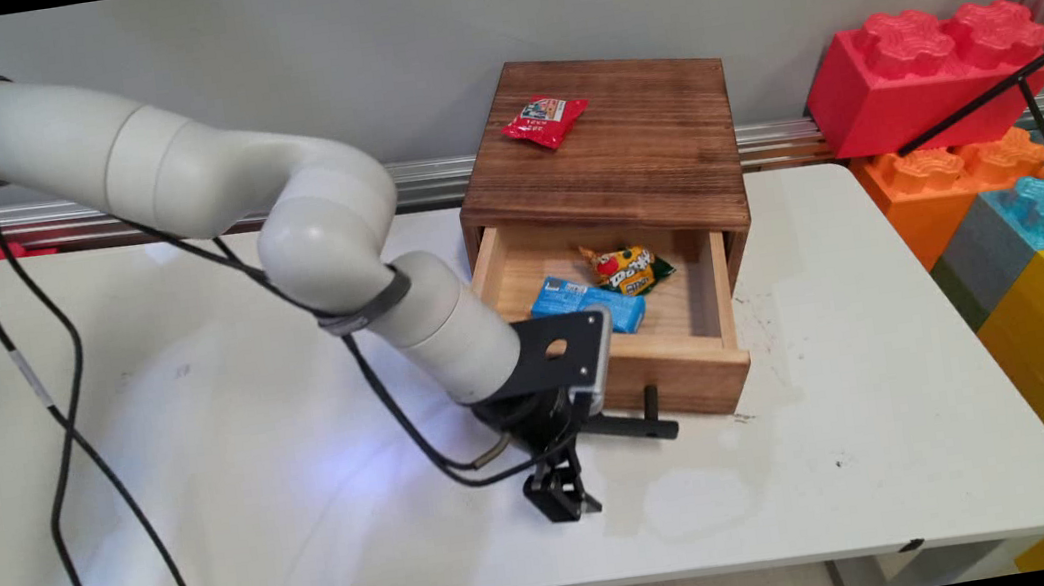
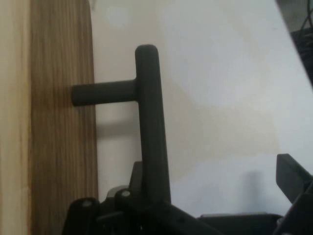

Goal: Open the drawer

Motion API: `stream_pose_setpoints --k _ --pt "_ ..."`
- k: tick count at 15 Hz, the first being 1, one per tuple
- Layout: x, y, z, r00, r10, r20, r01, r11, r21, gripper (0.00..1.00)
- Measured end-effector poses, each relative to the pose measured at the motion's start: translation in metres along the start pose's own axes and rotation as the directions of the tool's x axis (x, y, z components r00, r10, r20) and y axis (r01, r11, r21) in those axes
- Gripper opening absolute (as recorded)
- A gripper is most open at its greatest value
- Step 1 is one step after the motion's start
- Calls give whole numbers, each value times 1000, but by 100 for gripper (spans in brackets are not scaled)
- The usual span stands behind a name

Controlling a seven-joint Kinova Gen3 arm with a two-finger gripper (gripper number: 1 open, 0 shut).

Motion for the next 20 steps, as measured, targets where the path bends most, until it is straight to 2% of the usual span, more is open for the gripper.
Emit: stream_pose_setpoints --k 8,20 --pt "2 41 -3 1000 -17 -5 17 999 -29 100" --pt "8 74 -2 999 -22 -25 20 998 -60 100"
